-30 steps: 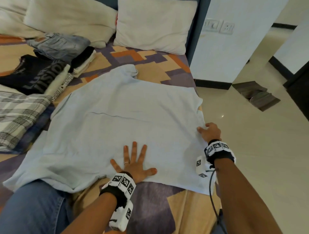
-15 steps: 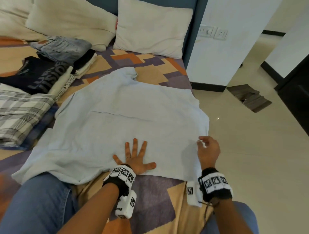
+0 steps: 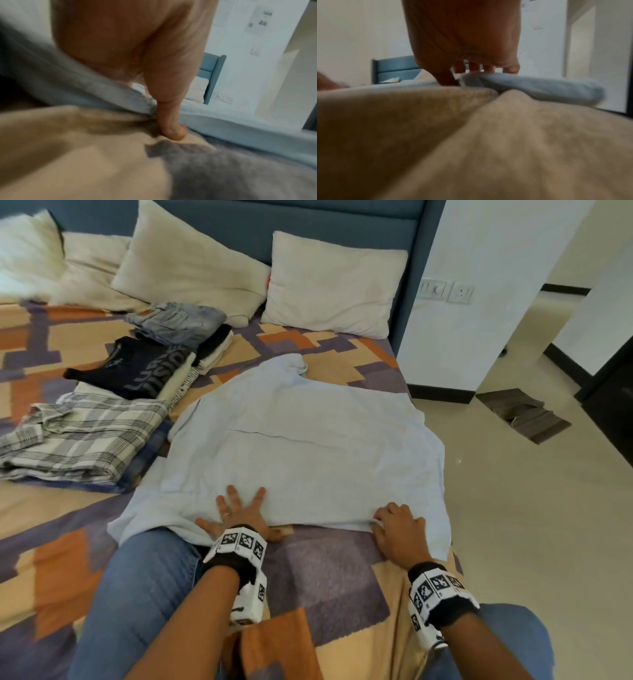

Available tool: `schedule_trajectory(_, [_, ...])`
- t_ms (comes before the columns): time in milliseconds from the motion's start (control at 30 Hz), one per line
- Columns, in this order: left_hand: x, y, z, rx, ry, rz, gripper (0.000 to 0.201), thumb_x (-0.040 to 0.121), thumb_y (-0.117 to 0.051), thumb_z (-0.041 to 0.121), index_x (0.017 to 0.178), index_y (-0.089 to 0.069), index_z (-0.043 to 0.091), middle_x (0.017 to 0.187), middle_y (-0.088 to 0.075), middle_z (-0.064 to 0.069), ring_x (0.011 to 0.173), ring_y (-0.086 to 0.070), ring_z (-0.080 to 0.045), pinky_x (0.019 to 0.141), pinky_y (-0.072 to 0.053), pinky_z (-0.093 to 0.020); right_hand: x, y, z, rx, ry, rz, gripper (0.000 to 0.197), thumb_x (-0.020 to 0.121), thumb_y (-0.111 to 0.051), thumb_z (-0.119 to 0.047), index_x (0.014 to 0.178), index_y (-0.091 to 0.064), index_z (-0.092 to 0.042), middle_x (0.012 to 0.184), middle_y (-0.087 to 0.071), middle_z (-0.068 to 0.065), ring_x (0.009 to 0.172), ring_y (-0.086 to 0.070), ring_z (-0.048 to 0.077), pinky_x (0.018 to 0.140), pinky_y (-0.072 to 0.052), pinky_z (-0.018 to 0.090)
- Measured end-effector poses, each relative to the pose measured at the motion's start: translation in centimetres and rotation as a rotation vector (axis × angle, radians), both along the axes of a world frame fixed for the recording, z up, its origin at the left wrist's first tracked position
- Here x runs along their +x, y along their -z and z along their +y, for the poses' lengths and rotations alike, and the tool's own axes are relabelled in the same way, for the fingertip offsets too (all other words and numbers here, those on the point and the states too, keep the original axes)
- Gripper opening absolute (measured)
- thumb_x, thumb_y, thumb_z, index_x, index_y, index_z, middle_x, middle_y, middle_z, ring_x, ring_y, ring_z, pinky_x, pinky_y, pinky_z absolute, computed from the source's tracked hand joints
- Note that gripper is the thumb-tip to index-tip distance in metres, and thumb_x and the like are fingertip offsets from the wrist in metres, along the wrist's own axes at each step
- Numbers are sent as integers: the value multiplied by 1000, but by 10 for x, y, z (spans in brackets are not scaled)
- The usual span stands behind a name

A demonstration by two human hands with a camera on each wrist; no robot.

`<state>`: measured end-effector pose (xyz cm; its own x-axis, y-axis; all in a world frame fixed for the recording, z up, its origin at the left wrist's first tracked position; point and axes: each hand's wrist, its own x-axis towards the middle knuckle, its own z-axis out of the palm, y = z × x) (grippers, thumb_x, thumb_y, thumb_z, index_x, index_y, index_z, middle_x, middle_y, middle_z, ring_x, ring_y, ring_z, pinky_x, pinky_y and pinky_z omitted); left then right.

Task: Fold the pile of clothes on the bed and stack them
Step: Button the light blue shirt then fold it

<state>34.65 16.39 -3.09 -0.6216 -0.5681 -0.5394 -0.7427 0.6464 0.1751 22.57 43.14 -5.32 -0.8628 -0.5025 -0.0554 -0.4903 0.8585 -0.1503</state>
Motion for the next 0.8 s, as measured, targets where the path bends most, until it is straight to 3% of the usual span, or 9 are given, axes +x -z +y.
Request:
schedule_trajectory(100, [-2,-9,-13,-131,-164,144,40,98,-40,45,137,-43,50,154,-32,-1,145,-16,-31,105,7,-75,-10,-7,10,-213,183,52,23,101,-46,-32,105,-59,-14,104,-64,6,102,-59,31,82,-44,45])
schedule_trajectory(167, [-8,-18,-22,-183,-327,311,29,97,-44,29,114,-65,40,130,-58,-1,132,-40,-29,109,7,-71,-21,-14,19,-262,203,130,20,99,-53,-32,101,-59,-13,91,-69,8,90,-65,33,74,-44,43])
schedule_trajectory(233, [-15,-28,-37,-194,-343,481,25,93,-53,22,102,-69,38,120,-63,-1,124,-49,-30,112,-4,-66,-33,-18,31,-317,226,175,14,94,-63,-27,99,-63,-14,81,-71,11,80,-69,34,69,-45,41])
schedule_trajectory(267, [-19,-35,-47,-176,-278,560,25,91,-58,18,100,-70,37,116,-65,-2,120,-52,-31,112,-18,-59,-42,-19,37,-367,244,179,11,91,-67,-23,97,-66,-13,80,-72,12,78,-69,36,67,-46,41])
schedule_trajectory(333, [-33,-48,-72,-70,-66,731,25,83,-70,7,97,-75,27,109,-71,-7,109,-62,-29,97,-44,-38,-63,-21,49,-486,264,174,7,88,-71,-16,93,-71,-11,80,-72,15,76,-69,37,63,-49,40])
schedule_trajectory(467, [-78,-75,-107,120,129,762,26,71,-82,5,92,-76,19,95,-70,-1,93,-61,-16,77,-43,-14,-122,-25,56,-725,424,73,16,88,-72,-18,92,-73,-2,87,-72,19,84,-66,35,72,-42,33])
schedule_trajectory(633, [-142,-82,-144,-62,337,511,22,63,-88,31,81,-76,29,90,-71,3,92,-60,-16,81,-44,-28,-185,-24,54,-887,556,33,28,90,-70,-30,97,-72,-3,90,-72,19,84,-63,31,83,-47,40])
schedule_trajectory(733, [-192,-79,-159,-175,488,400,35,67,-78,50,96,-75,30,95,-71,-1,97,-60,-23,85,-46,-38,-226,-15,35,-734,561,39,29,93,-65,-33,100,-71,-5,89,-71,19,88,-63,36,85,-48,42])
schedule_trajectory(800, [-214,-71,-163,-385,570,416,46,73,-73,54,113,-69,31,112,-65,-2,113,-51,-27,93,-36,-39,-245,-8,28,-655,608,9,29,94,-63,-33,104,-69,-6,95,-70,22,93,-63,41,86,-49,45])
